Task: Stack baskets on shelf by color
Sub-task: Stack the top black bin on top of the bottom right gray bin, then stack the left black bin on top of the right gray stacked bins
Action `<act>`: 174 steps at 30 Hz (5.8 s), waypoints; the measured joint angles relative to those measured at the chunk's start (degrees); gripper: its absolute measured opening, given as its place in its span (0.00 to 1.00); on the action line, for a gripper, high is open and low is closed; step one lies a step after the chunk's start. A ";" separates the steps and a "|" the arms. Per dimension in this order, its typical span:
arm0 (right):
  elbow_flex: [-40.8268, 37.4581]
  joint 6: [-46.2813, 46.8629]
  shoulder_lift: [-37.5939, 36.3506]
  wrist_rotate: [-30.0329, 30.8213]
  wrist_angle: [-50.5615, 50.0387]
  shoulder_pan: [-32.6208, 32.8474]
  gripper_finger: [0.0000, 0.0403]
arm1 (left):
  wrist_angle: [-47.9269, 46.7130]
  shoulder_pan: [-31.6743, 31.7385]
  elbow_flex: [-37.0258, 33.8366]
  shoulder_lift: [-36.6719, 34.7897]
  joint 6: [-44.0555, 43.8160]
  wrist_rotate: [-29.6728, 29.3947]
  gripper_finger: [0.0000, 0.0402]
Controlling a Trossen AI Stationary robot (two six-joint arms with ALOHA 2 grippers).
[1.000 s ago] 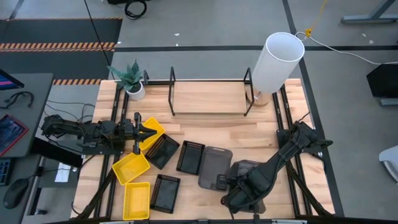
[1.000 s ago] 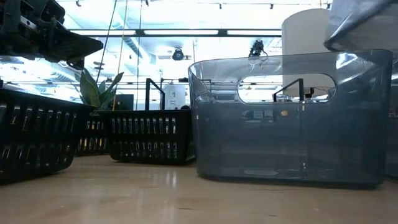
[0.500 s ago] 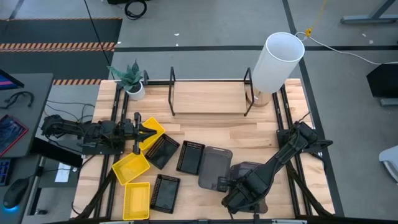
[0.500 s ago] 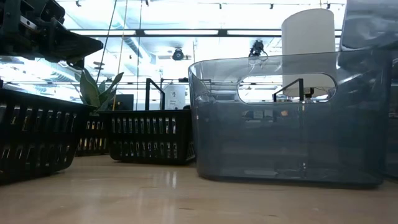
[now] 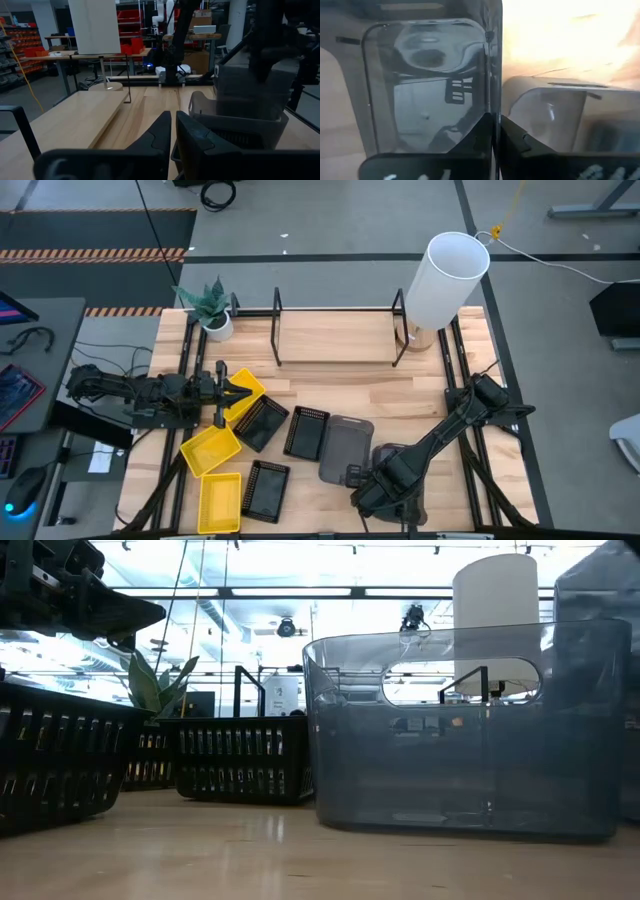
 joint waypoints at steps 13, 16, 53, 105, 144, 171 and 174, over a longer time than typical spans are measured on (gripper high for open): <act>-1.04 5.83 -0.02 2.47 -3.06 -1.01 0.25 | -0.02 0.00 0.00 0.01 0.00 0.00 0.07; 1.01 5.61 -0.60 5.43 -6.15 -1.22 0.27 | 0.00 0.01 0.00 0.00 -0.01 0.00 0.08; -15.61 -17.30 -2.64 0.21 34.79 -22.08 0.27 | 0.00 0.01 0.00 -0.01 -0.01 -0.02 0.07; -17.99 0.60 -31.20 2.09 25.68 -12.87 0.01 | -0.02 0.00 0.00 0.00 -0.01 -0.02 0.09; -14.86 8.00 -26.03 3.62 4.42 -2.01 0.01 | -0.02 0.00 0.00 -0.01 -0.01 0.00 0.09; -14.10 0.16 -13.74 -2.65 5.02 -3.74 0.05 | 0.00 0.00 0.00 -0.01 -0.01 0.00 0.07; -14.10 2.42 -11.72 -1.54 5.15 -3.79 0.11 | 0.00 0.00 0.00 -0.01 0.00 0.00 0.06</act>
